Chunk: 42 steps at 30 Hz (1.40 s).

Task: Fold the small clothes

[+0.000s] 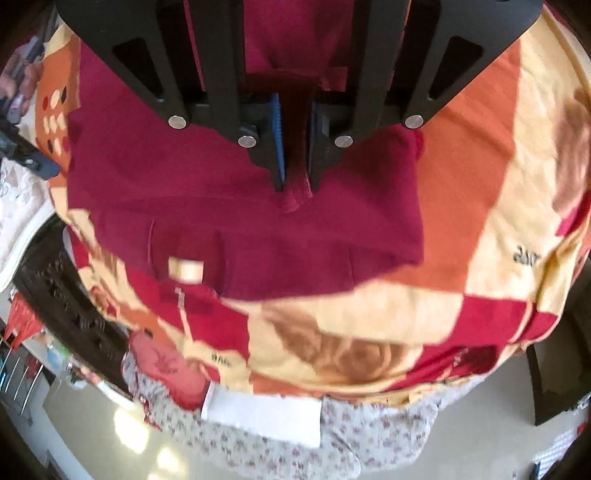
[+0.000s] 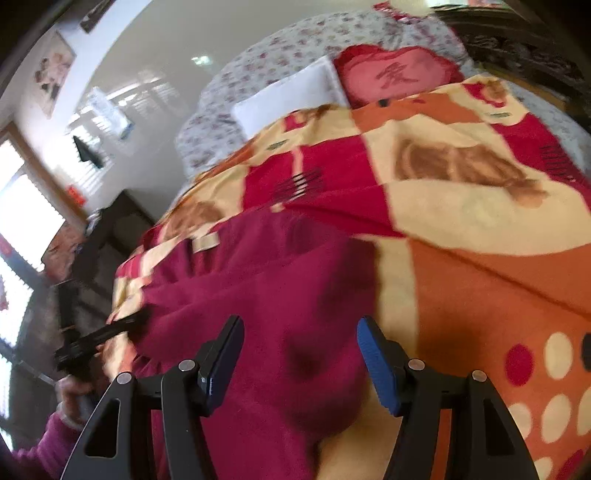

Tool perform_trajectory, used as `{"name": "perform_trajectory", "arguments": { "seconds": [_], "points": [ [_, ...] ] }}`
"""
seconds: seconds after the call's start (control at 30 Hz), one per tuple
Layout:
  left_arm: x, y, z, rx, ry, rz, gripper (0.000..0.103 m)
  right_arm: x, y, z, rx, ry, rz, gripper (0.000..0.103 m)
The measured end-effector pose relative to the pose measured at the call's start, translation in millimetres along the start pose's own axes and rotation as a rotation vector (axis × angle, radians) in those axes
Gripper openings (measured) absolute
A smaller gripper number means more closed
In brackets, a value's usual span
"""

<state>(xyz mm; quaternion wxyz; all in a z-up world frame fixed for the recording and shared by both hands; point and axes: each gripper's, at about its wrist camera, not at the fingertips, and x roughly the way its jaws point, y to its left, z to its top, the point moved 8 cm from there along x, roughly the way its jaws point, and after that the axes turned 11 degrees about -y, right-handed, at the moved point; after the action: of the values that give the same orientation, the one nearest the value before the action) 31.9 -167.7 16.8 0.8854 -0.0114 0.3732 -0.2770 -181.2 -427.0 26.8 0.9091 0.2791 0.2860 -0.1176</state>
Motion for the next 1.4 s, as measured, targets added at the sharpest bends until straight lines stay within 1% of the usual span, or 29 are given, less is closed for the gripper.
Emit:
{"name": "perform_trajectory", "arguments": {
  "seconds": [0.07,0.13,0.23,0.3,0.33,0.37,0.4,0.47,0.53,0.67,0.73,0.8,0.83,0.9,0.97,1.0,1.03,1.1,1.13,1.2,1.23,1.3,1.4],
  "points": [
    [-5,3,7,-0.011,-0.021,0.008,0.009,9,-7,4,0.027,0.006,-0.011,0.062],
    [-9,9,12,-0.02,-0.042,0.023,0.009,21,-11,4,0.053,0.036,-0.018,0.062],
    [-9,22,14,-0.04,-0.054,0.057,0.009,36,-8,6,0.024,0.059,-0.042,0.062],
    [-2,34,8,-0.071,-0.03,0.079,0.009,44,-1,10,-0.025,0.05,-0.055,0.062],
    [4,39,2,-0.082,-0.007,0.099,0.009,49,1,11,-0.055,0.045,-0.078,0.062],
    [8,44,-4,-0.082,0.009,0.13,0.006,55,1,13,-0.083,0.043,-0.108,0.062],
    [10,48,-9,-0.079,0.018,0.153,0.006,64,0,15,-0.122,0.043,-0.155,0.062],
    [15,52,-19,-0.095,0.043,0.156,0.006,76,-3,17,-0.147,0.047,-0.174,0.061],
    [14,54,-23,-0.11,0.054,0.144,0.006,80,-6,20,-0.132,0.049,-0.169,0.062],
    [-3,53,-21,-0.111,0.045,0.121,0.006,58,-4,22,-0.136,0.054,-0.179,0.062],
    [-16,50,-21,-0.111,0.033,0.105,0.006,39,5,16,-0.135,0.054,-0.132,0.062],
    [-23,46,-22,-0.108,0.027,0.09,0.006,20,16,4,-0.158,0.061,-0.088,0.062],
    [-25,43,-23,-0.098,0.028,0.088,0.006,14,18,-1,-0.167,0.064,-0.084,0.062],
    [-26,37,-29,-0.06,0.03,0.101,0.006,8,22,-16,-0.161,0.076,-0.074,0.062],
    [-22,34,-37,-0.02,0.036,0.129,0.008,11,22,-35,-0.168,0.119,-0.066,0.062],
    [-20,33,-40,-0.008,0.039,0.141,0.008,14,19,-42,-0.191,0.135,-0.09,0.062],
    [-19,33,-43,-0.004,0.037,0.148,0.008,17,12,-49,-0.24,0.15,-0.156,0.062],
    [-14,35,-46,-0.004,0.024,0.15,0.008,20,-6,-56,-0.308,0.14,-0.264,0.062],
    [-10,37,-49,-0.01,0.029,0.15,0.008,19,-12,-58,-0.273,0.139,-0.253,0.061],
    [-9,40,-50,-0.019,0.035,0.146,0.008,15,-20,-58,-0.16,0.142,-0.212,0.061],
    [-11,39,-49,-0.021,0.032,0.145,0.008,10,-20,-56,-0.161,0.136,-0.213,0.061],
    [-17,40,-48,-0.019,0.038,0.152,0.008,-2,-14,-50,-0.21,0.11,-0.247,0.062],
    [-28,41,-48,-0.039,0.037,0.146,0.008,-16,-1,-45,-0.215,0.086,-0.217,0.062]
  ]
}}
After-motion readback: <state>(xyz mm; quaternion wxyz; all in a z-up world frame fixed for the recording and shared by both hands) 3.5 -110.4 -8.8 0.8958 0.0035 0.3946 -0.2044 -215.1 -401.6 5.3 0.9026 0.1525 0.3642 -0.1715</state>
